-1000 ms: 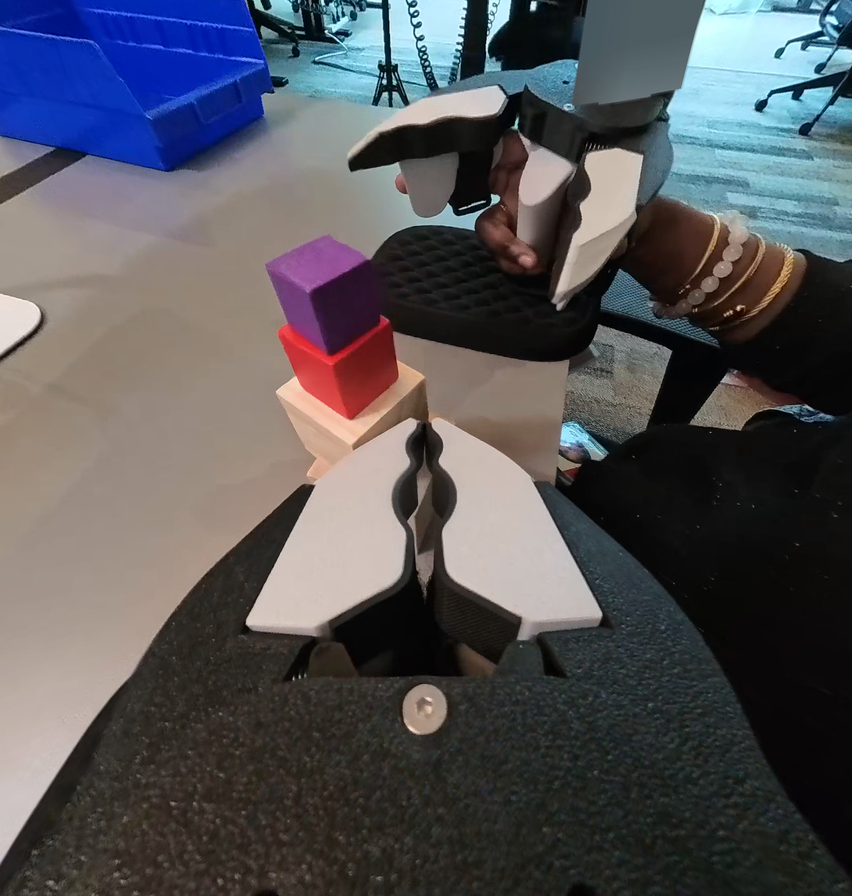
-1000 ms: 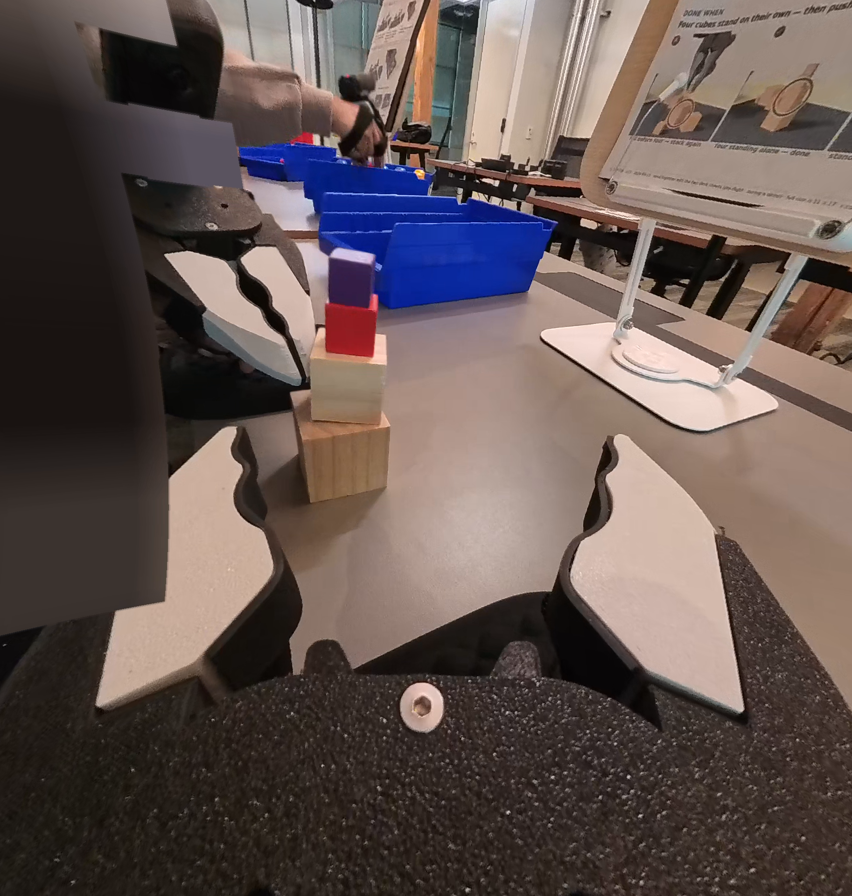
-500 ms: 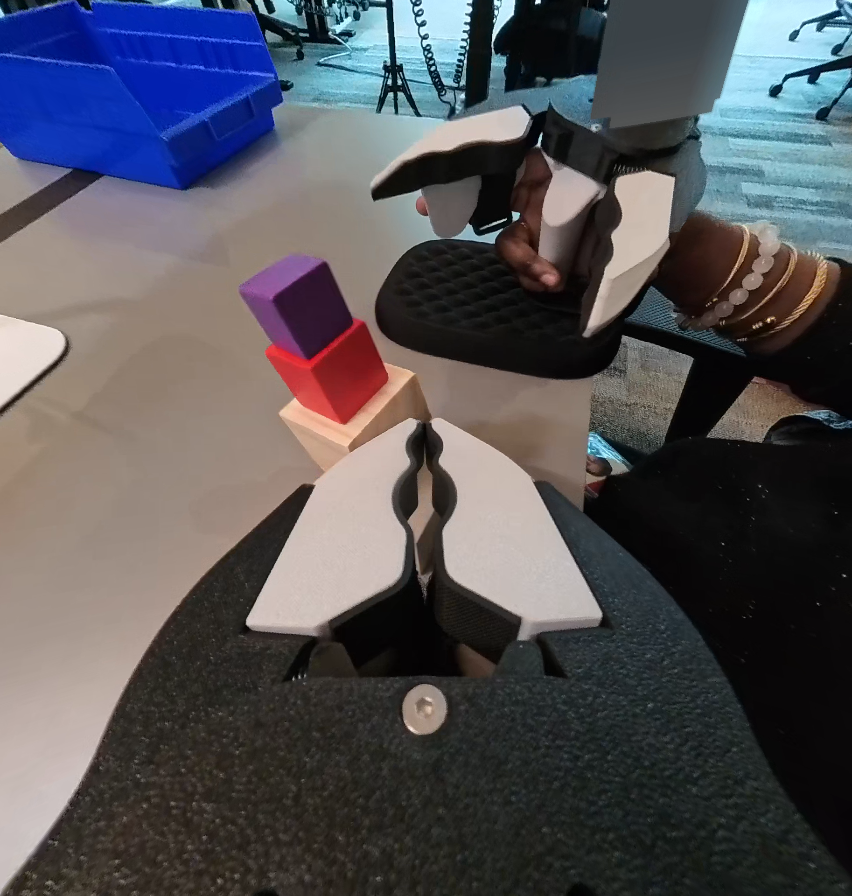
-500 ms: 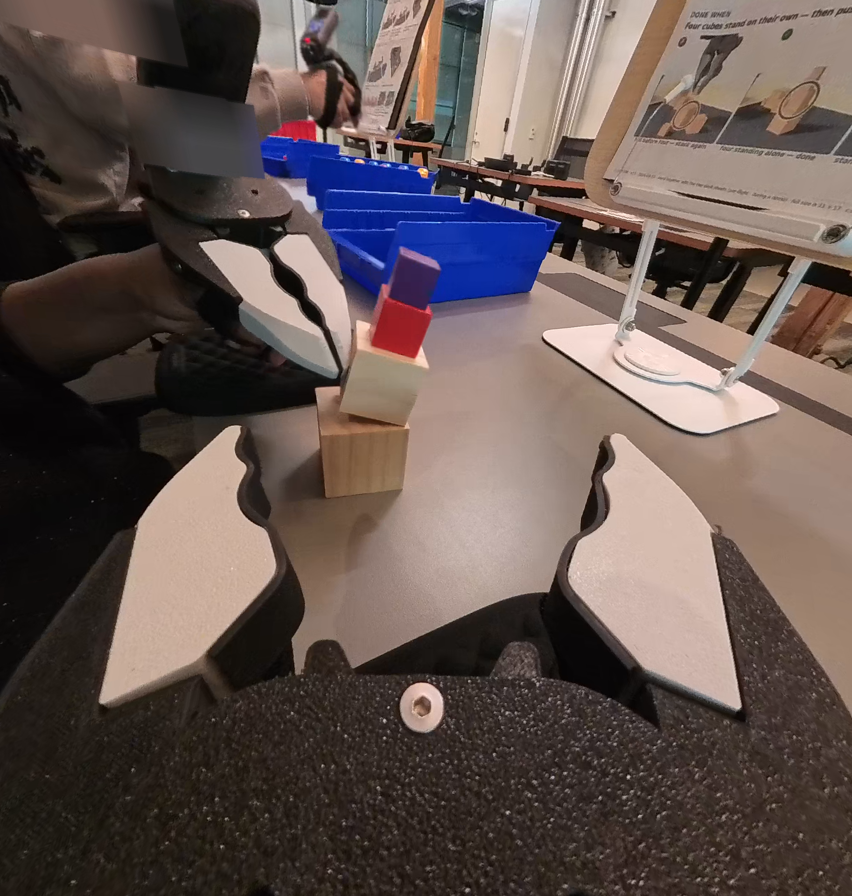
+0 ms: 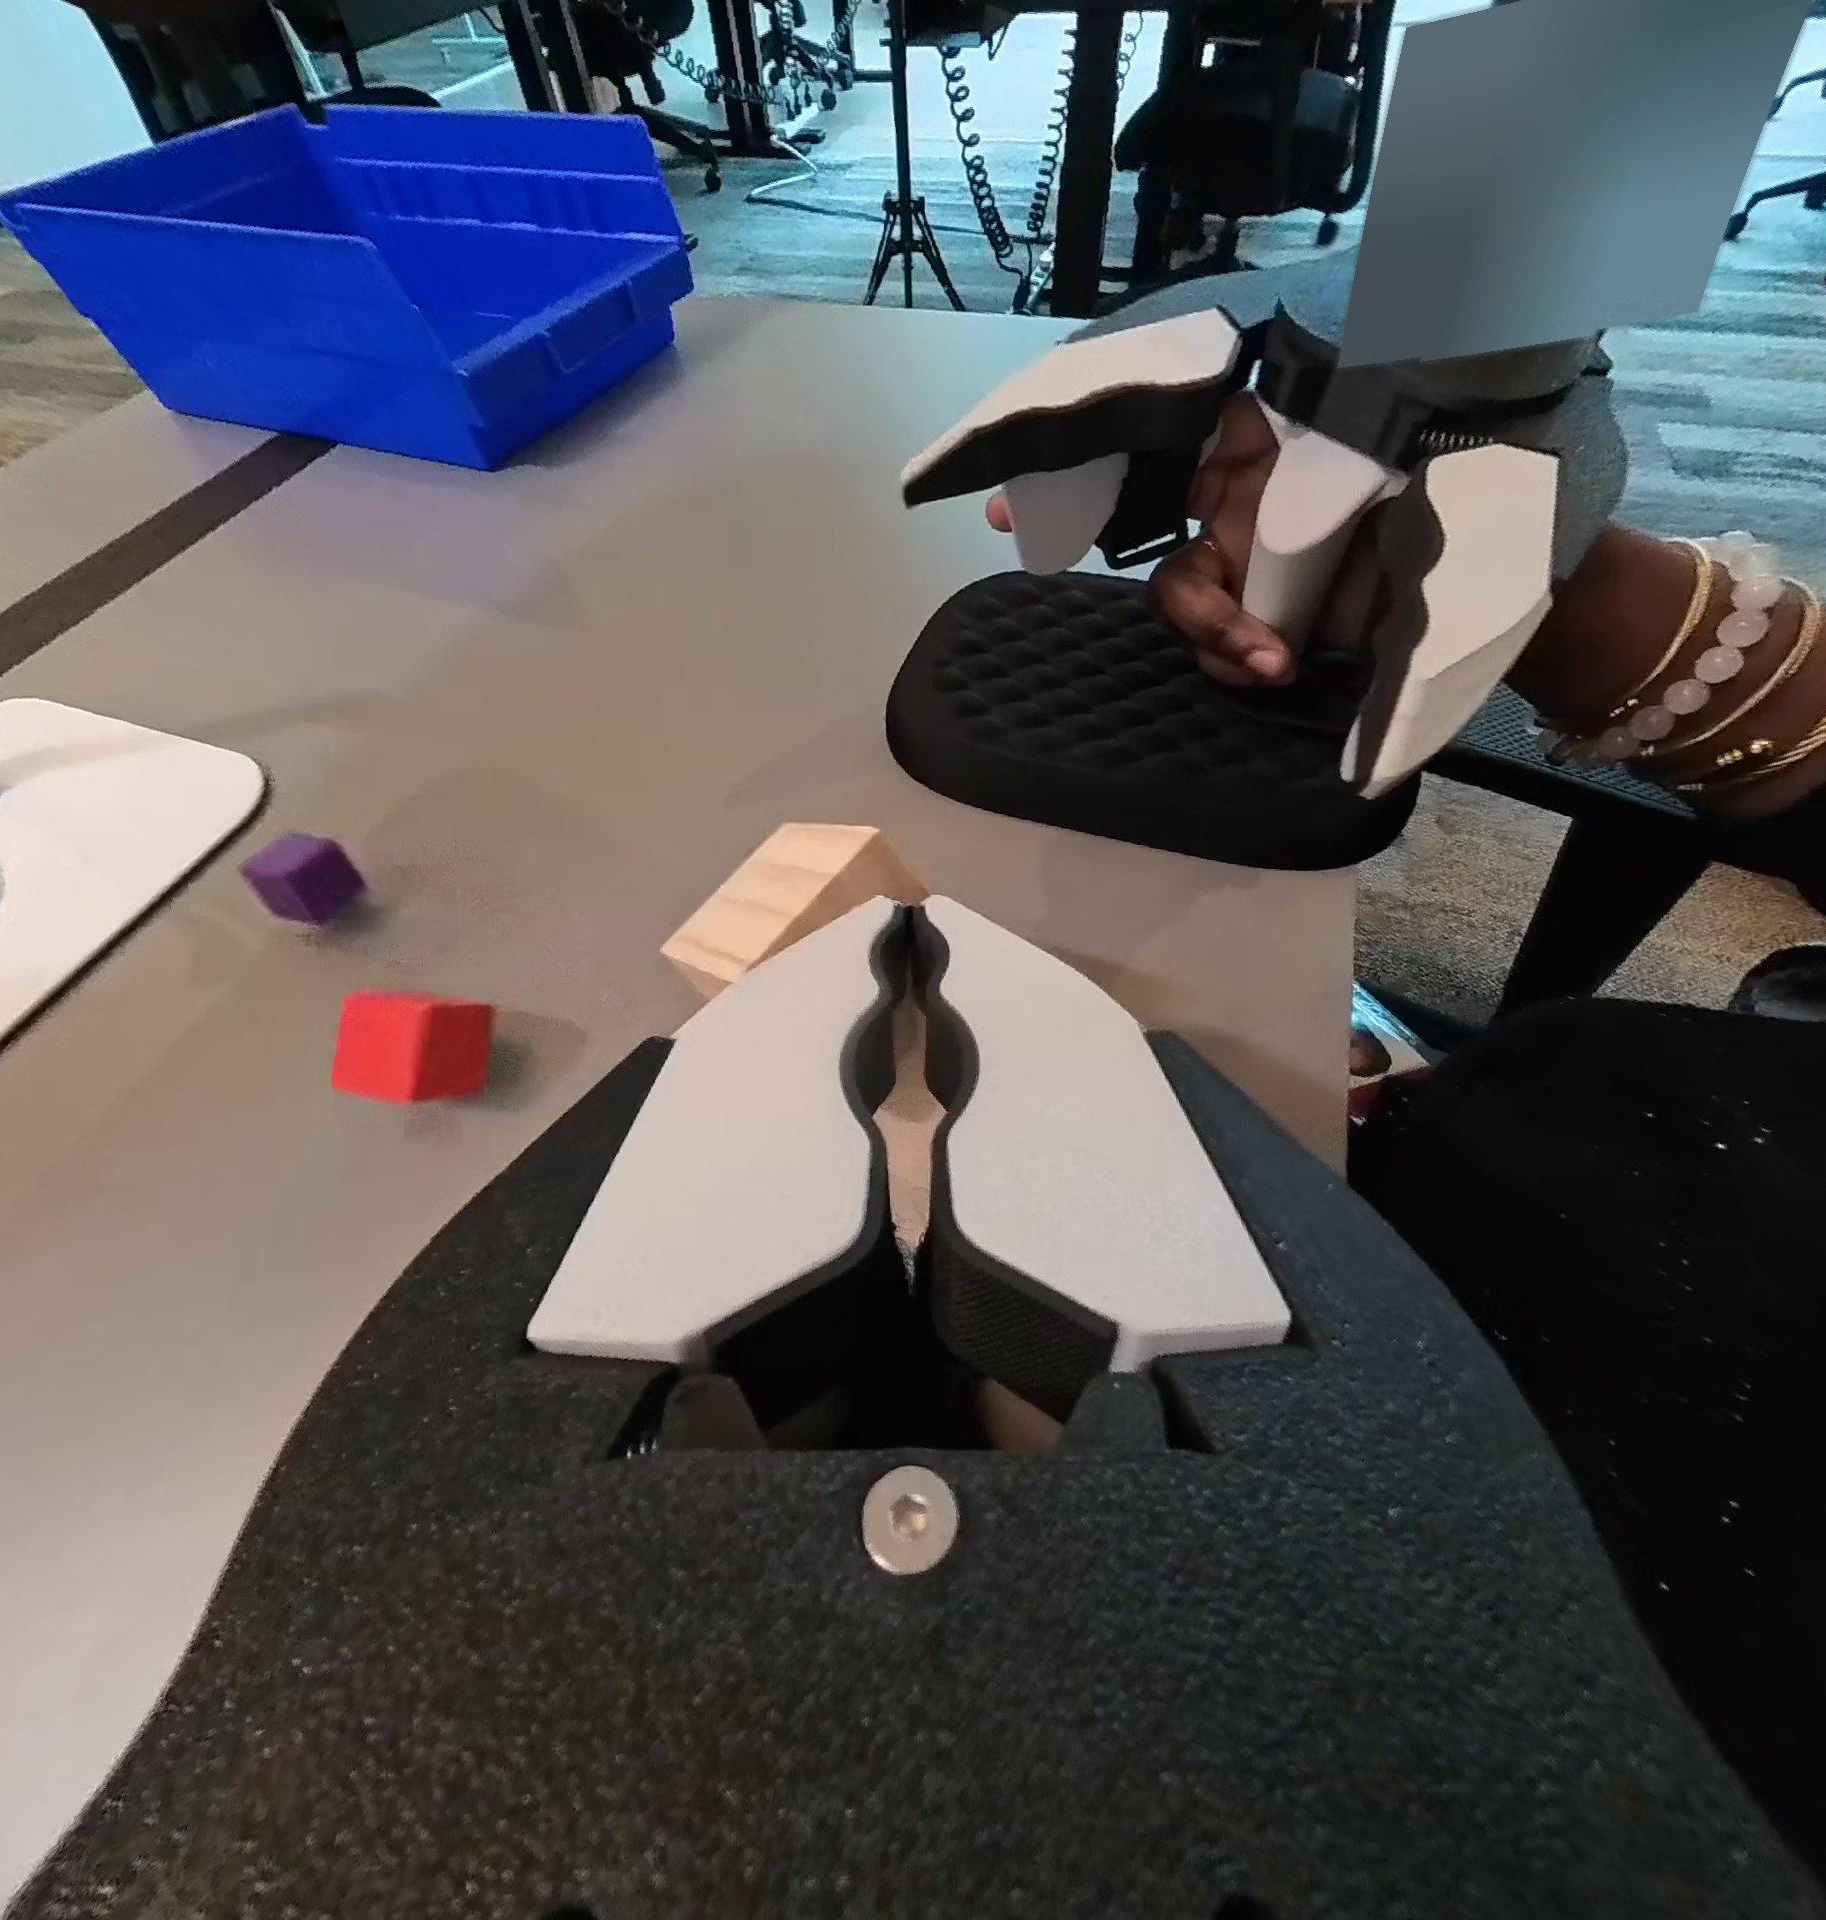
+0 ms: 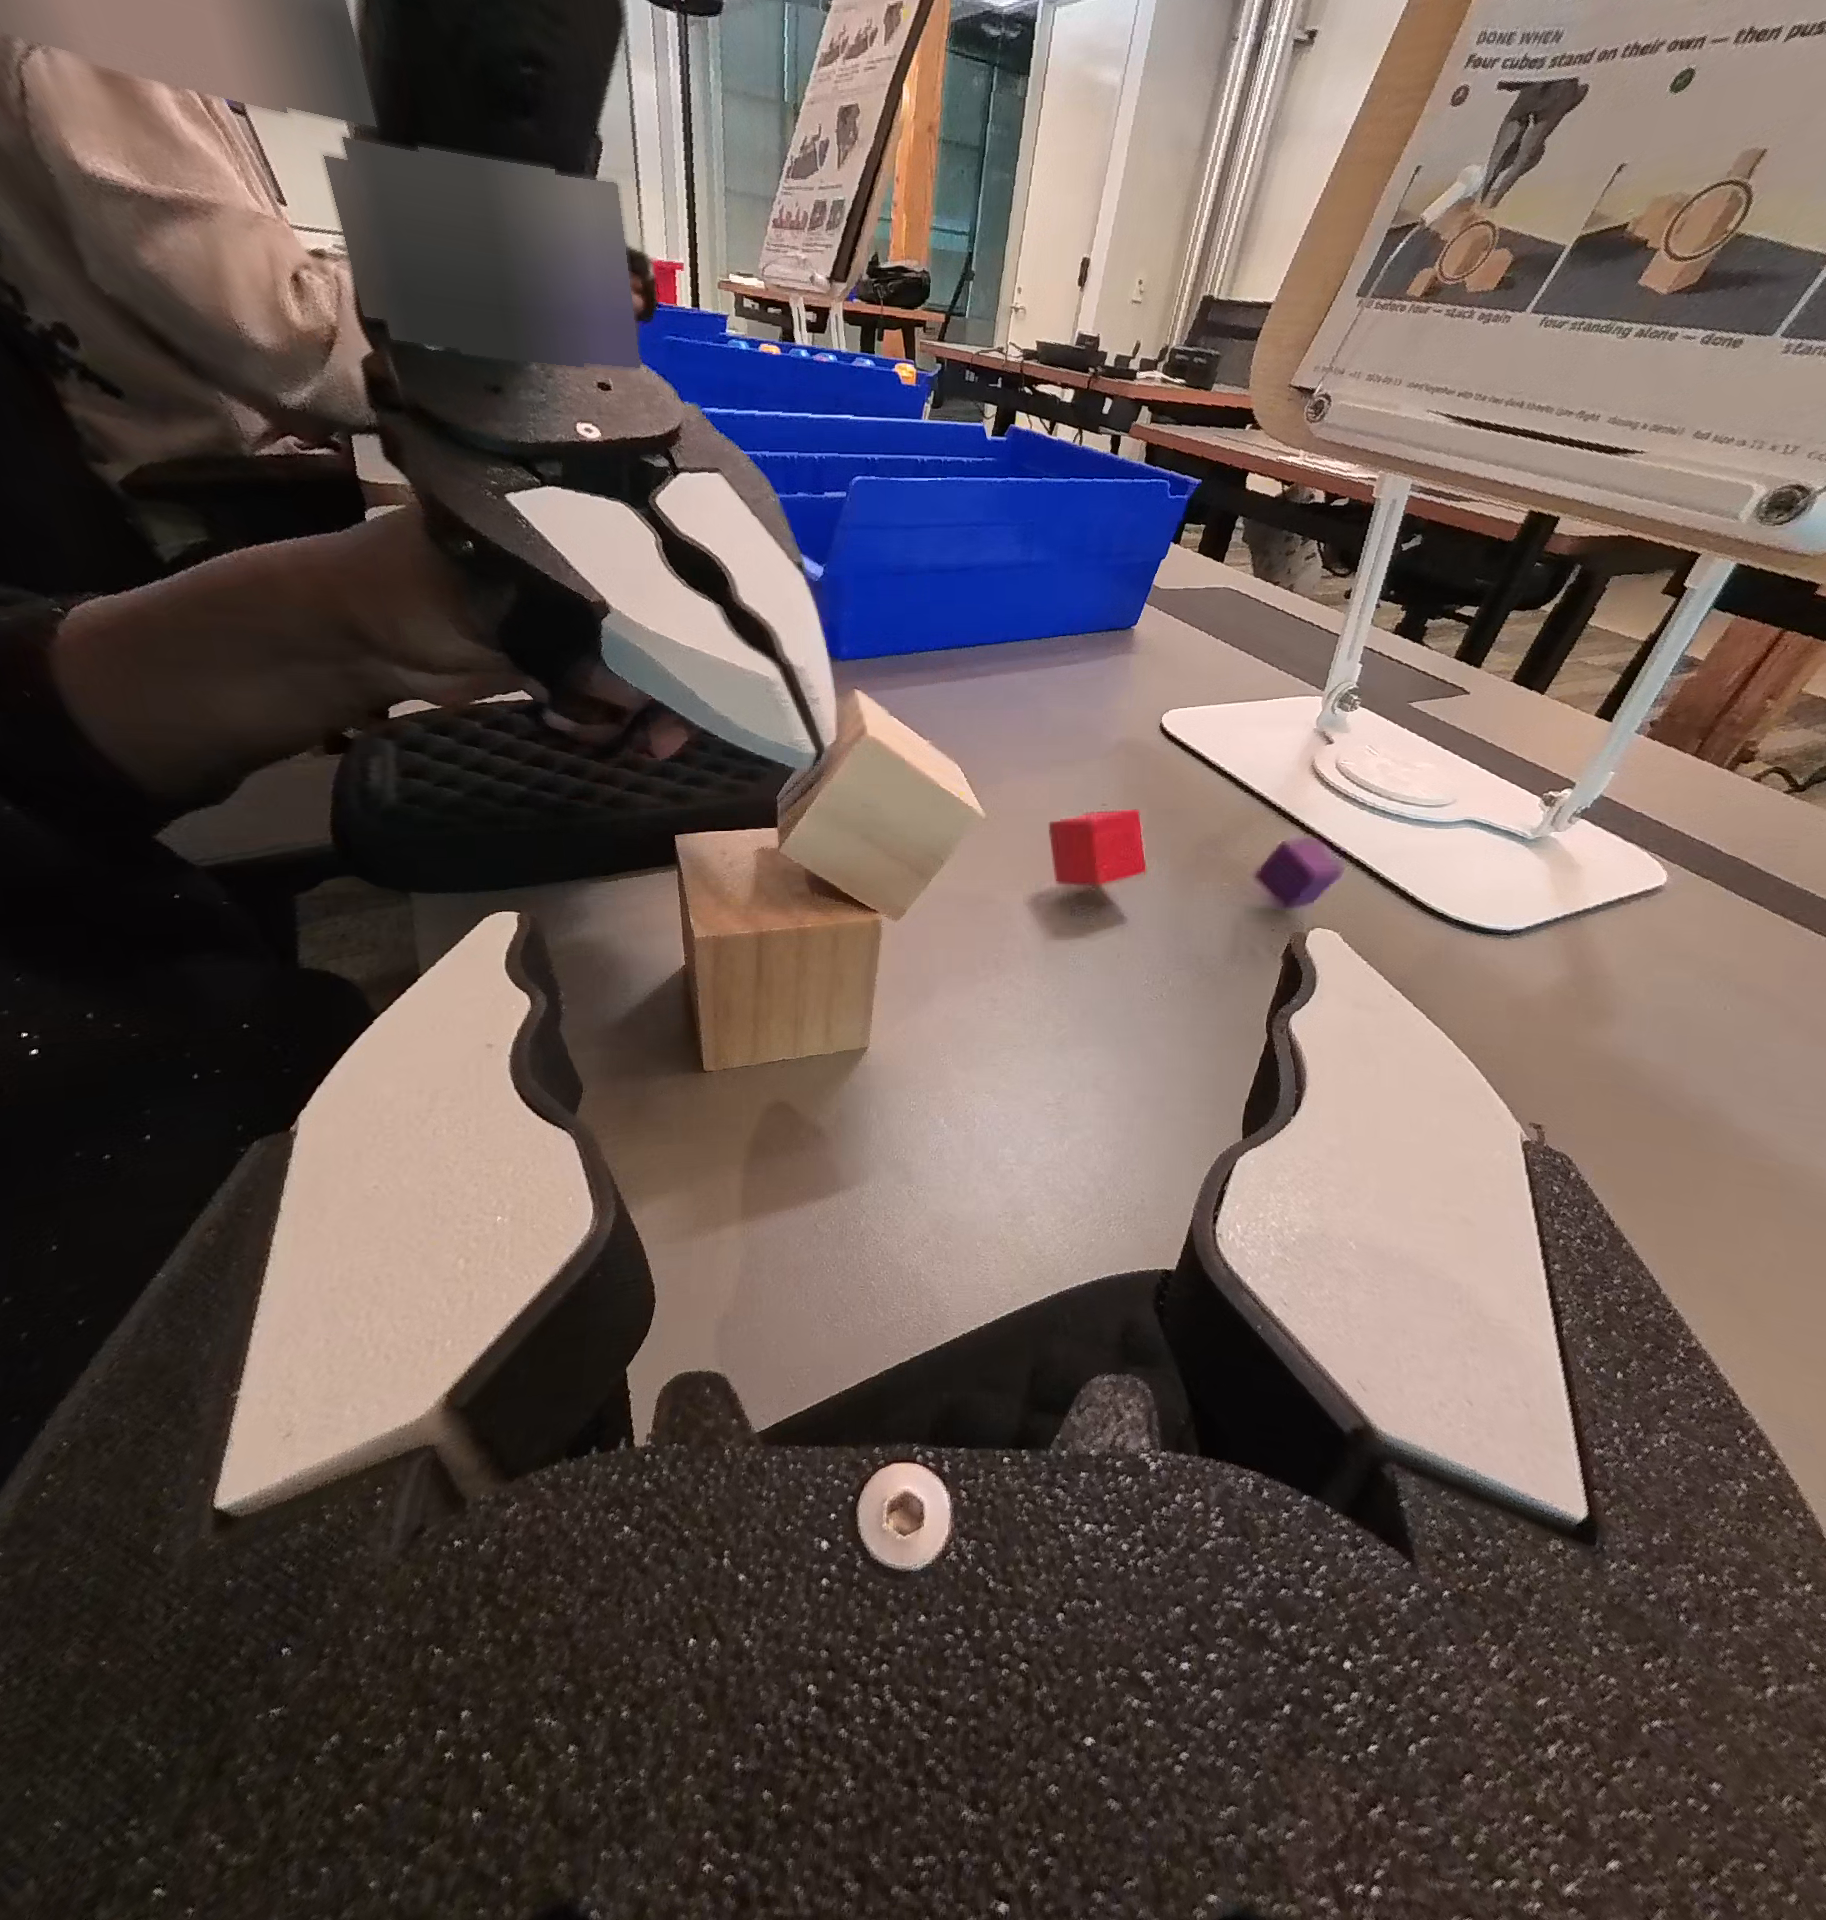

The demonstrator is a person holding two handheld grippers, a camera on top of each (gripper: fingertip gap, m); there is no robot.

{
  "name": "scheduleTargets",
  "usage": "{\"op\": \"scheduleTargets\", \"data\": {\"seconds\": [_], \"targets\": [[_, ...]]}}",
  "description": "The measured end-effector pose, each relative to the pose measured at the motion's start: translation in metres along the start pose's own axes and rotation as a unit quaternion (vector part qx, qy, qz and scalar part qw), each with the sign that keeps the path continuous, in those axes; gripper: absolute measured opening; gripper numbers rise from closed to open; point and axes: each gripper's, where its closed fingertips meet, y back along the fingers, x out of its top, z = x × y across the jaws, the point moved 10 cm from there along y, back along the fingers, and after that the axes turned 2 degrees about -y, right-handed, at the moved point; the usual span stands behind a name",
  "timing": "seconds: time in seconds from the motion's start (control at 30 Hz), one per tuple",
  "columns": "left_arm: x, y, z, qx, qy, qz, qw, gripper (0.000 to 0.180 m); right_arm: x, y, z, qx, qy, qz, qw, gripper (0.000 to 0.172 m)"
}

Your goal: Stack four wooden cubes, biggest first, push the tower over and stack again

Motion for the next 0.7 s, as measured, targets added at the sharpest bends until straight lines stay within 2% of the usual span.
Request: {"op": "scheduleTargets", "data": {"seconds": [0.13,0.23,0.37,0.53,0.57,0.7], "targets": [[-0.003,-0.009,-0.010,0.006,0.005,-0.030,1.000,0.000,0.000,0.000,0.000,-0.001,0.001,0.000,1.000,0.126],[-0.001,-0.011,-0.013,0.010,-0.004,-0.027,1.000,0.000,0.000,0.000,0.000,-0.001,0.001,0.001,1.000,0.126],[0.001,-0.001,-0.011,0.015,-0.011,0.007,1.000,0.000,0.000,0.001,0.000,0.001,-0.002,0.003,1.000,0.126],[-0.001,0.028,-0.008,0.008,-0.025,0.091,0.995,0.000,0.000,0.001,0.000,0.000,-0.002,0.004,1.000,0.126],[-0.001,0.036,-0.008,0.002,-0.032,0.113,0.993,0.008,0.000,0.001,0.000,0.000,-0.001,0.004,1.000,0.126],[-0.006,0.065,-0.008,0.009,-0.050,0.211,0.976,0.085,0.000,0.000,0.000,0.000,-0.001,0.000,1.000,0.126]]}}
